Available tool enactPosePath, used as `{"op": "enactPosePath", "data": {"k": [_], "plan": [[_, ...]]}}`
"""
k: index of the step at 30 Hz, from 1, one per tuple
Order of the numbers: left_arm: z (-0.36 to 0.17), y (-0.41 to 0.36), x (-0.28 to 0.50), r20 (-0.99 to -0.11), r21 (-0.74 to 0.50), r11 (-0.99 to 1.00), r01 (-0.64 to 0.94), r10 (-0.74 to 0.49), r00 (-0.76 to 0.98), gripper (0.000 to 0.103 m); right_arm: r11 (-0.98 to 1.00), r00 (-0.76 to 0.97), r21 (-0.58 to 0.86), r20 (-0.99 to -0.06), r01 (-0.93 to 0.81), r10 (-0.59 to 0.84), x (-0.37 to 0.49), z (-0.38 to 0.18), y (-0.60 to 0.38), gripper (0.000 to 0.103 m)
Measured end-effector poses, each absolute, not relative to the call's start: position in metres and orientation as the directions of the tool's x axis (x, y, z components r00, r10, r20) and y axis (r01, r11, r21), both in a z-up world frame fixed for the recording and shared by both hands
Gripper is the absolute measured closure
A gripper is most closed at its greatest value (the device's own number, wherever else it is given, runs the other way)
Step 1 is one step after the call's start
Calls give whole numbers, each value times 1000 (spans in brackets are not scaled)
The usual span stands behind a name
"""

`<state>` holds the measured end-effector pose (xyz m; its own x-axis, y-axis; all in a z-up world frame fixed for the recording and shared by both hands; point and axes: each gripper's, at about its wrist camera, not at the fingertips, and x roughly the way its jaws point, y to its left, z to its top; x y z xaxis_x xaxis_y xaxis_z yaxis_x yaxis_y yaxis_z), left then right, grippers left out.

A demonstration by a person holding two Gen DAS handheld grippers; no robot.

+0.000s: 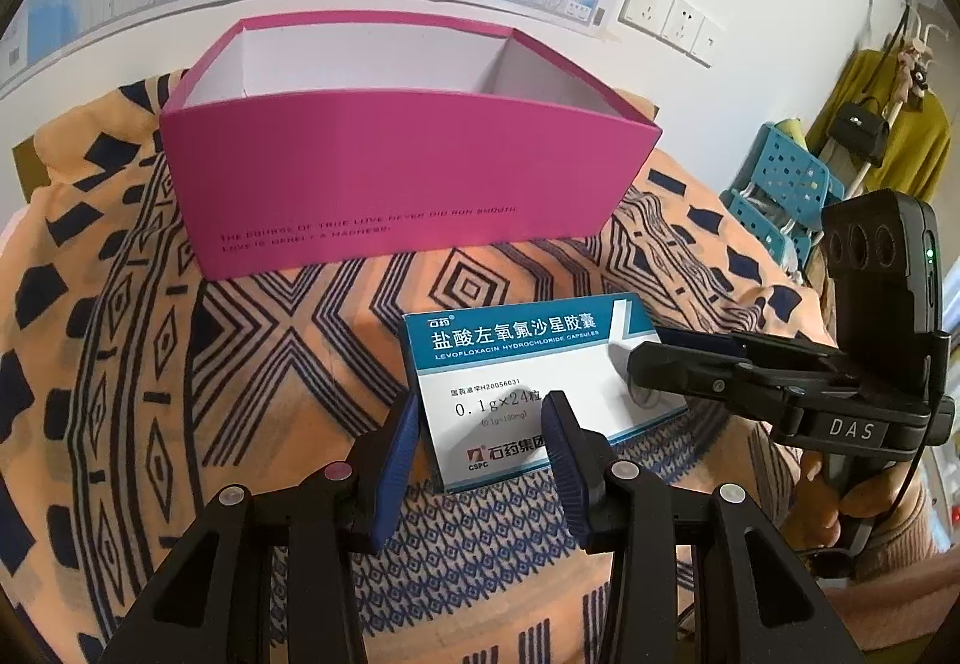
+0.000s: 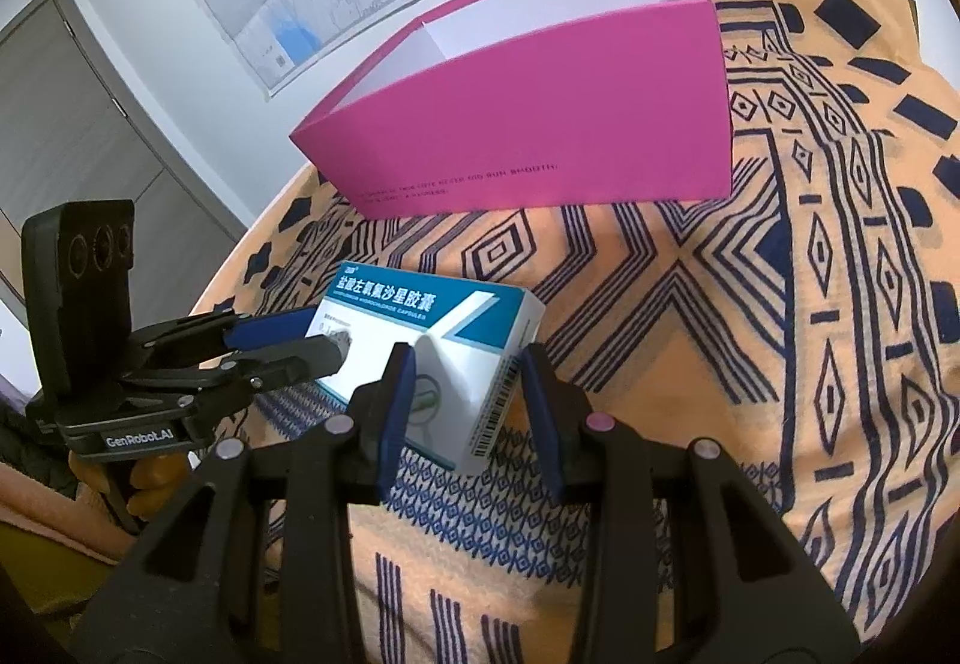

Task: Organize rigid objects
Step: 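Carry the capsule box with the right gripper toward the pink box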

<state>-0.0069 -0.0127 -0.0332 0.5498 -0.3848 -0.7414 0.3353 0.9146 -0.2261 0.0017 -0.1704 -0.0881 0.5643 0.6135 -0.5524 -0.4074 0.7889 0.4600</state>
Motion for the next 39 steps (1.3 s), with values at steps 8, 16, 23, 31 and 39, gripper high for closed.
{"op": "enactPosePath", "data": {"k": [8,16,23,31,39], "plan": [[-27,-13,-5,-732,-224,914,338,-387,561,61,791,578,452,-541,-413,611,1,-82,-172,63],[-22,-15,-4,-720,-218,912,346,-390,574,61,794,591,444,-532,-415,607,1,-77,-173,63],[-18,-15,-4,-711,-216,911,351,-393,583,61,797,601,436,-526,-417,602,0,-73,-174,63],[-16,-16,-4,-704,-212,911,353,-393,591,61,800,609,425,-520,-423,599,0,-70,-173,63],[-13,-16,-4,-698,-207,911,358,-394,598,61,801,612,422,-517,-425,598,1,-68,-174,63]]}}
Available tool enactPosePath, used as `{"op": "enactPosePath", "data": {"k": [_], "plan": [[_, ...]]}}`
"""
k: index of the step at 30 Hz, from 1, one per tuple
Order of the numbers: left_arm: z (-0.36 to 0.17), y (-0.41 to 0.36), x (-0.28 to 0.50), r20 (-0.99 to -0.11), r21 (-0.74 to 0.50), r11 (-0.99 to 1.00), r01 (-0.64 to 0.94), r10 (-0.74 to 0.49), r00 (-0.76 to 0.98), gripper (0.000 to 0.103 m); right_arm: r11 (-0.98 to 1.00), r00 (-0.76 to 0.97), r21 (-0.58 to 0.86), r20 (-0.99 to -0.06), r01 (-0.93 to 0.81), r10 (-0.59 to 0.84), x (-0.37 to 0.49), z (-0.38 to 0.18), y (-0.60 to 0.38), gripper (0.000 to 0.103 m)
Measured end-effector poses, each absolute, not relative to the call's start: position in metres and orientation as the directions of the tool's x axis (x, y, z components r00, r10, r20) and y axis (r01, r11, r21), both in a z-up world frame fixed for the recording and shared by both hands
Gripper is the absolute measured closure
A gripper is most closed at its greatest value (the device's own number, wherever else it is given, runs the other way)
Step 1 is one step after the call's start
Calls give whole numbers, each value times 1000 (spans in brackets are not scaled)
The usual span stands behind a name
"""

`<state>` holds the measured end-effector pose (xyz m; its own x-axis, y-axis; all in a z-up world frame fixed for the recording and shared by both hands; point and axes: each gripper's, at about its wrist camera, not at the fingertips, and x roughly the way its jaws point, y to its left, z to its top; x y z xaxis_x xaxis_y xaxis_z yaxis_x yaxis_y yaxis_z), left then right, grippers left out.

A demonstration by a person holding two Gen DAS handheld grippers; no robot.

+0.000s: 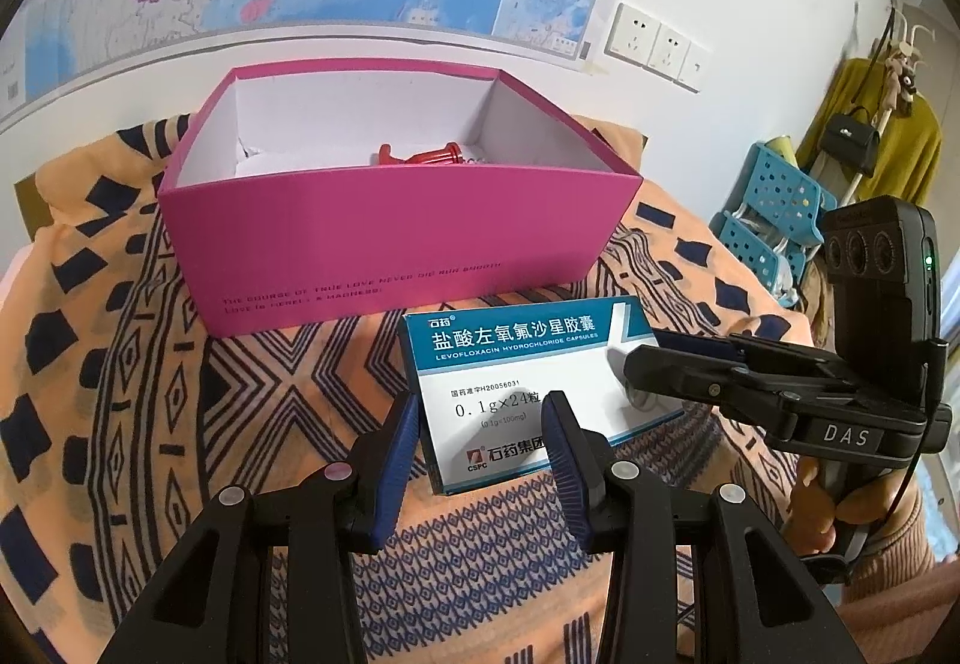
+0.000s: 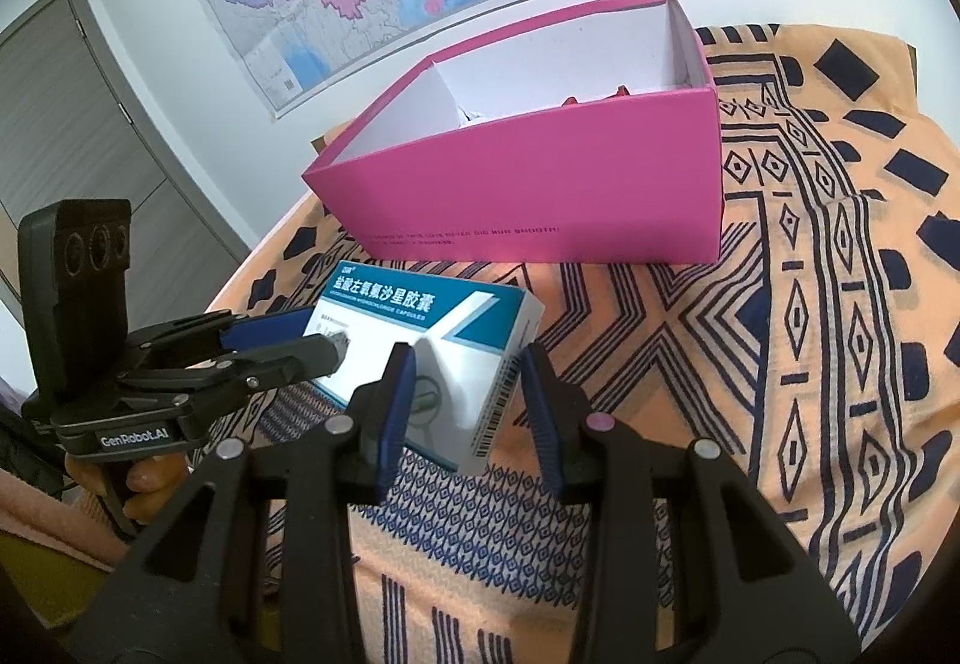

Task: Organize rigid objects
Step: 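Carry the capsule box with the right gripper toward the pink box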

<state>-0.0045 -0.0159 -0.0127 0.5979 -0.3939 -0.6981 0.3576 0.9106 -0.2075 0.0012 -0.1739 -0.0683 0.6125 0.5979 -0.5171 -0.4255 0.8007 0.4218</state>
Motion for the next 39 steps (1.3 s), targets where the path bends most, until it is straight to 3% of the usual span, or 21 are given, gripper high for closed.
{"op": "enactPosePath", "data": {"k": [39], "plan": [[-1,-19,1,-670,-191,911,365,-393,630,61,808,647,385,-485,-446,588,2,-49,-177,63]]}}
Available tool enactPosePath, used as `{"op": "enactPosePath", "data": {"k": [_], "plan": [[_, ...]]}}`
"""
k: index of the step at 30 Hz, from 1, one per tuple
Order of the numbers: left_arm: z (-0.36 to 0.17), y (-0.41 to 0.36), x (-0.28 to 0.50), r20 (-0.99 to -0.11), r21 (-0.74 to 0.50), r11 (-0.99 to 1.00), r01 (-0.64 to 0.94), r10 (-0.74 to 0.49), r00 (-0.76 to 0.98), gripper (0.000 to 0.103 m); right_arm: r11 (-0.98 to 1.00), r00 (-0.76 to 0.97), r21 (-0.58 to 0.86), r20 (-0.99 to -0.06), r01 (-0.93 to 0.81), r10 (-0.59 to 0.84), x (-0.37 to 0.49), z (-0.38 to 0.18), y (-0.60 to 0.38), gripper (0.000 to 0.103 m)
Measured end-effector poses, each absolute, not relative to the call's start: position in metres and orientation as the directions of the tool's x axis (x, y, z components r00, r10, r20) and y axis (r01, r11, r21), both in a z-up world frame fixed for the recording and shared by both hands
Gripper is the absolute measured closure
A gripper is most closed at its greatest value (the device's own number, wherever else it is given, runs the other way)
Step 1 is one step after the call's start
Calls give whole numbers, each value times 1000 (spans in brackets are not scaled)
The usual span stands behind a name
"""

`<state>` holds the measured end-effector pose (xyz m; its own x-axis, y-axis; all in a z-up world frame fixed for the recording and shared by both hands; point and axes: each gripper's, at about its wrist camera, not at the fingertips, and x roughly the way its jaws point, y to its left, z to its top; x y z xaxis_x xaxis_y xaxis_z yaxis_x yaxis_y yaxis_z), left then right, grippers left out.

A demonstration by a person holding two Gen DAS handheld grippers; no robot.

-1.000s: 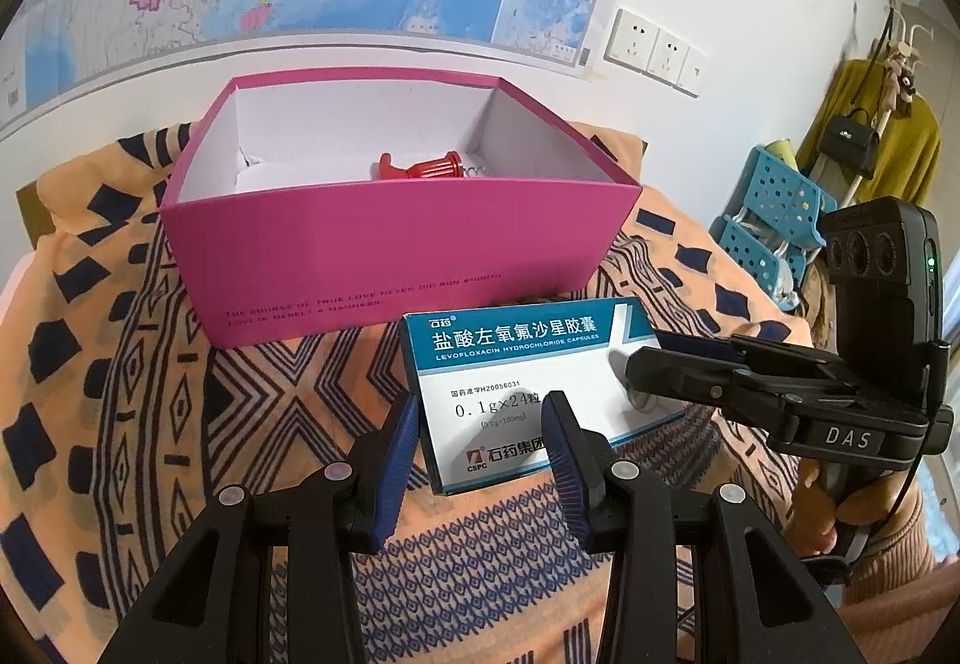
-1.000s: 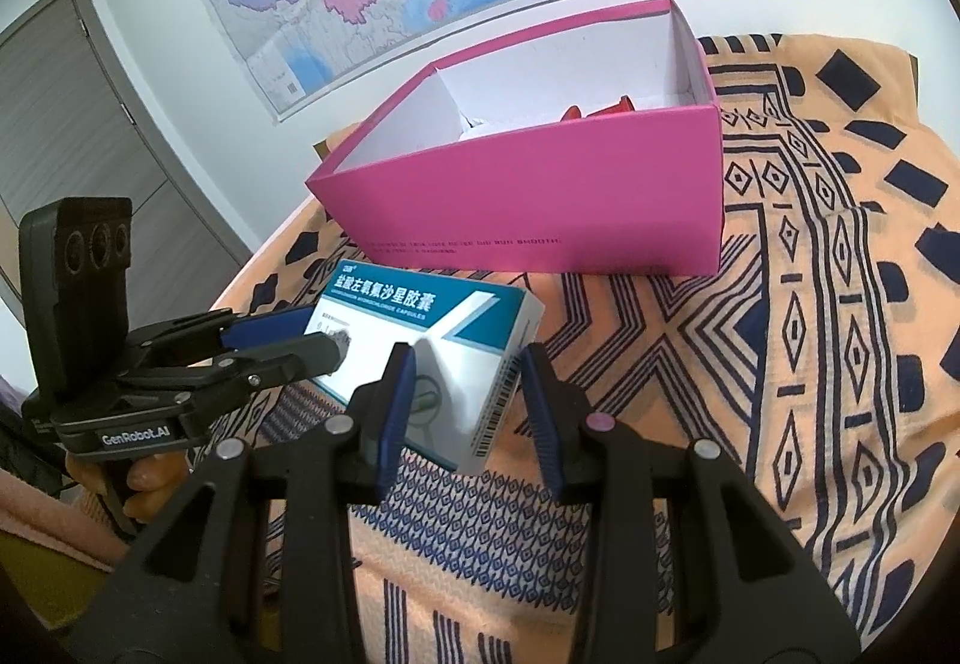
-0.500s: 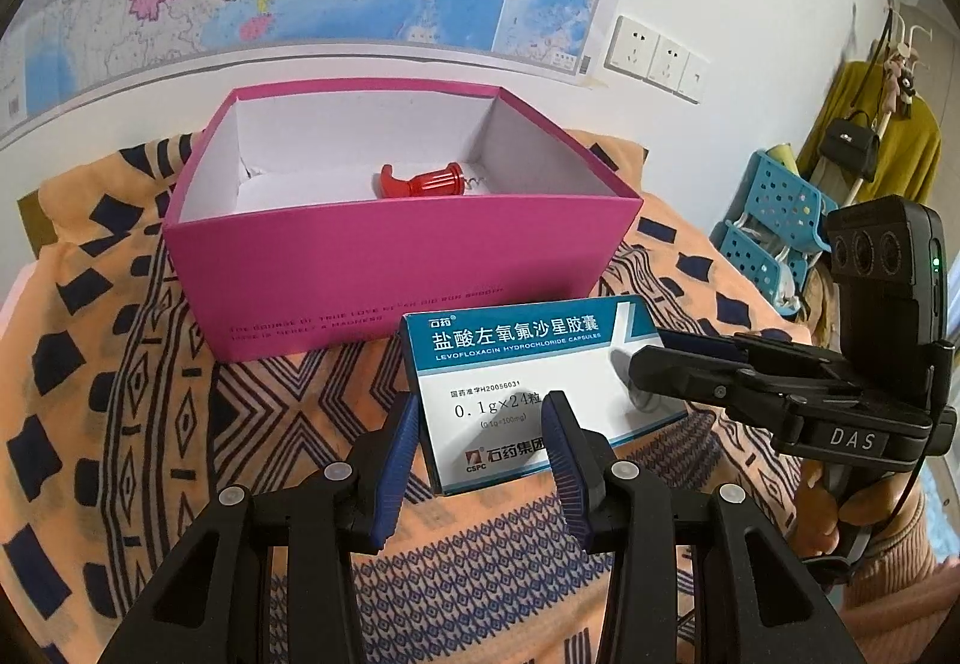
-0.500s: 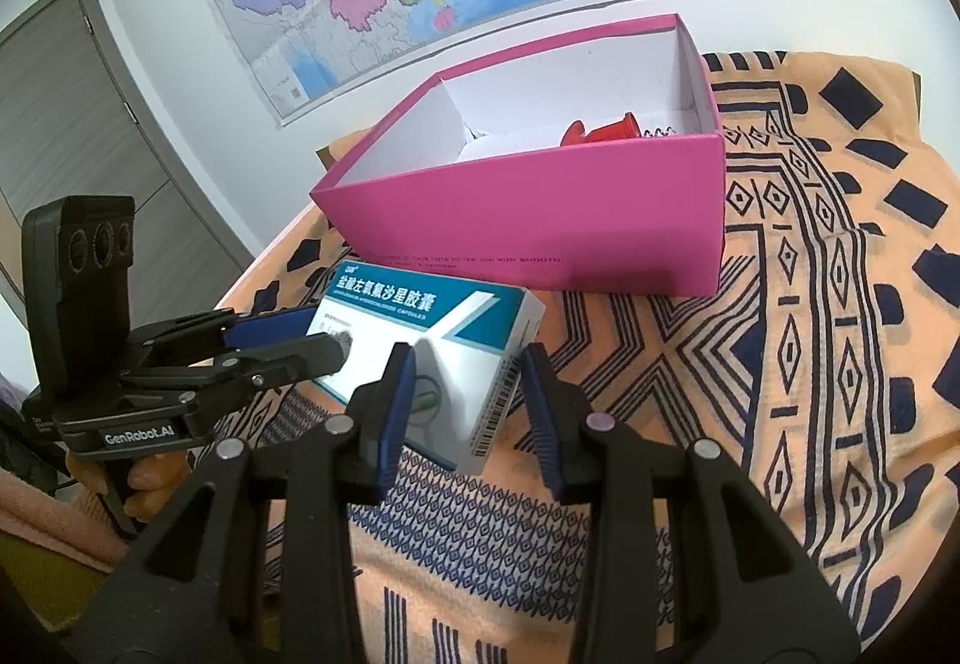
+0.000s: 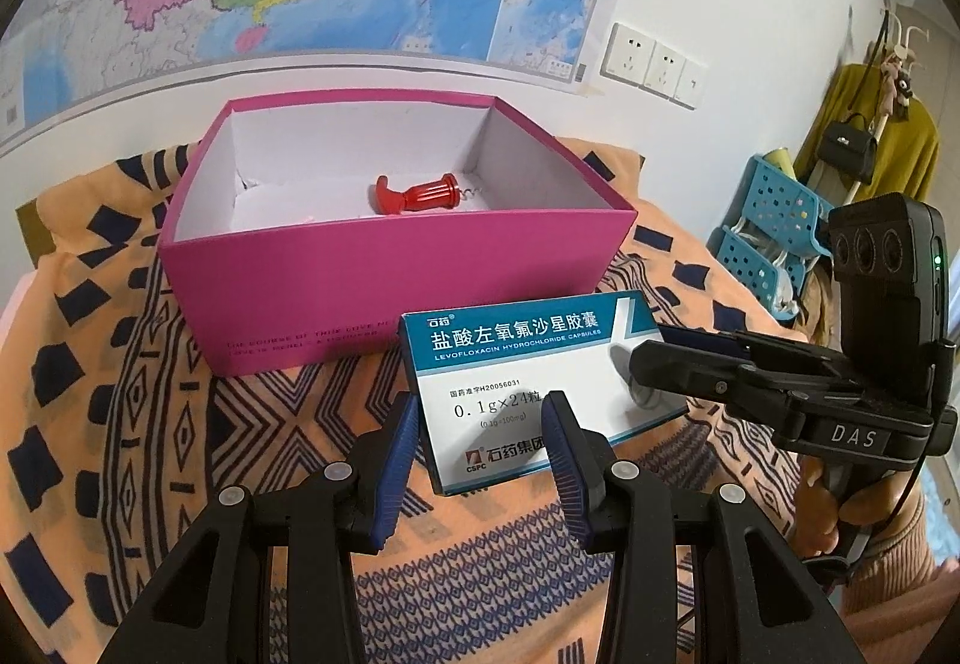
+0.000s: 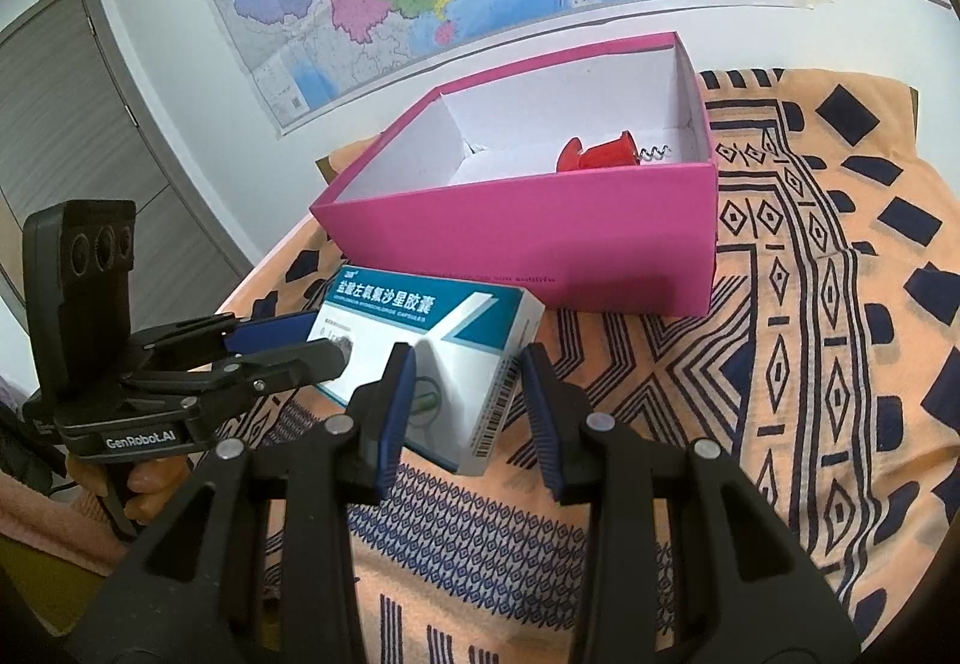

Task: Organize rigid objects
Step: 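Carry the capsule box with the right gripper toward the pink box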

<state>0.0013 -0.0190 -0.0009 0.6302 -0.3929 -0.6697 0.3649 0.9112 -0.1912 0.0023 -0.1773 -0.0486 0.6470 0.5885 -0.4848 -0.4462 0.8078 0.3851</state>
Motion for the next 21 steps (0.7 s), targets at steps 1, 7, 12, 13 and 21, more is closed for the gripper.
{"op": "enactPosePath", "data": {"k": [1,7,12,13,21], "plan": [[0,-19,1,-669,-191,911,366,-394,631,61,809,648,383,-484,-447,587,2,-48,-177,63],[2,-20,2,-663,-185,910,370,-394,637,61,810,652,378,-482,-448,585,2,-46,-178,63],[4,-20,3,-658,-182,910,372,-394,642,61,811,657,376,-477,-449,585,2,-44,-179,63],[5,-20,3,-658,-182,910,372,-394,642,61,811,657,375,-476,-450,584,2,-44,-179,63],[7,-21,4,-653,-178,909,378,-396,645,61,813,664,368,-469,-451,582,2,-40,-180,63]]}}
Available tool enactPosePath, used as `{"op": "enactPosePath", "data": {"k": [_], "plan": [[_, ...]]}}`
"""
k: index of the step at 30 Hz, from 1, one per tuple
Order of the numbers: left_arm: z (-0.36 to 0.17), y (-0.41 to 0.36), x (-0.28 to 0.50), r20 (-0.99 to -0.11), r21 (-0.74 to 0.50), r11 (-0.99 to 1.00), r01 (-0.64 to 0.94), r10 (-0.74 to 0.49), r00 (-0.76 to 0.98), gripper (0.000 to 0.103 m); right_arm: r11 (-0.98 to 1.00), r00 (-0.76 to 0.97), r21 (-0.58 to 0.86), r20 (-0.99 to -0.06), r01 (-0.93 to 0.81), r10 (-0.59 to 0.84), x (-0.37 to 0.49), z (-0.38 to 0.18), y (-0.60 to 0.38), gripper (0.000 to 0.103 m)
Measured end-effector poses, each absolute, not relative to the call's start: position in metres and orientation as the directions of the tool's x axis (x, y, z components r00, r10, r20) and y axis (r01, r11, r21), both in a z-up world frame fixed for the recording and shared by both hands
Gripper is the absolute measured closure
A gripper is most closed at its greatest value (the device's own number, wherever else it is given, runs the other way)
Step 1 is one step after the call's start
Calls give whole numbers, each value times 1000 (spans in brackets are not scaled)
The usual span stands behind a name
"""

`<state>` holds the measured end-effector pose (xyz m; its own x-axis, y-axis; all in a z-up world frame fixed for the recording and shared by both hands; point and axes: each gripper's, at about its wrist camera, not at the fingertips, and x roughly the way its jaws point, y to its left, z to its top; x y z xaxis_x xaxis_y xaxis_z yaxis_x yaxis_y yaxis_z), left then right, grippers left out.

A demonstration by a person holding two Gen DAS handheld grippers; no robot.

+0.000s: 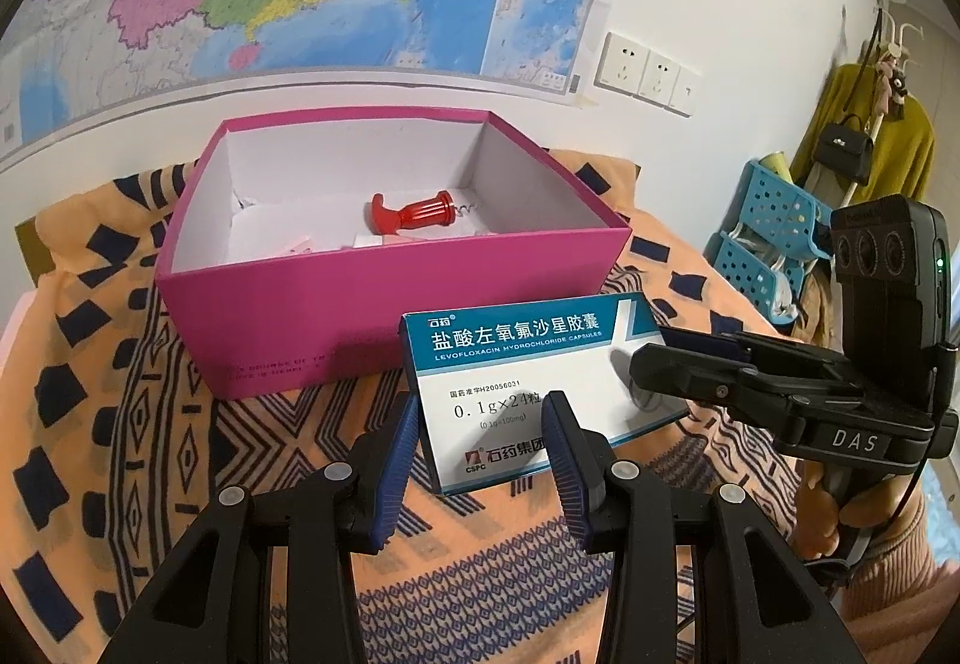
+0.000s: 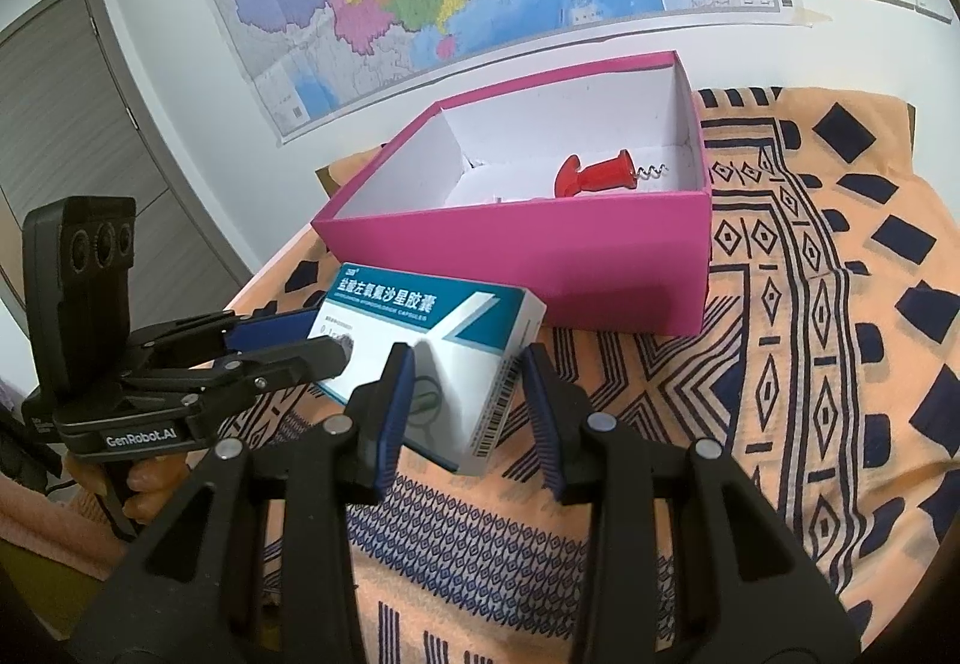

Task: Organize rigid objects
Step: 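Carry the capsule box with the right gripper toward the pink box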

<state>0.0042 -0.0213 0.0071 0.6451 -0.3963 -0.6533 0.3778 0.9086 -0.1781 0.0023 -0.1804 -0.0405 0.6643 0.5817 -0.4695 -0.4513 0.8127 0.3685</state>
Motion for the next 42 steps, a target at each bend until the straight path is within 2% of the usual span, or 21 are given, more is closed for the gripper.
{"op": "enactPosePath", "data": {"k": [42], "plan": [[24,-24,33,-618,-162,919,360,-379,689,61,814,702,326,-414,-480,580,27,-16,-187,63]]}}
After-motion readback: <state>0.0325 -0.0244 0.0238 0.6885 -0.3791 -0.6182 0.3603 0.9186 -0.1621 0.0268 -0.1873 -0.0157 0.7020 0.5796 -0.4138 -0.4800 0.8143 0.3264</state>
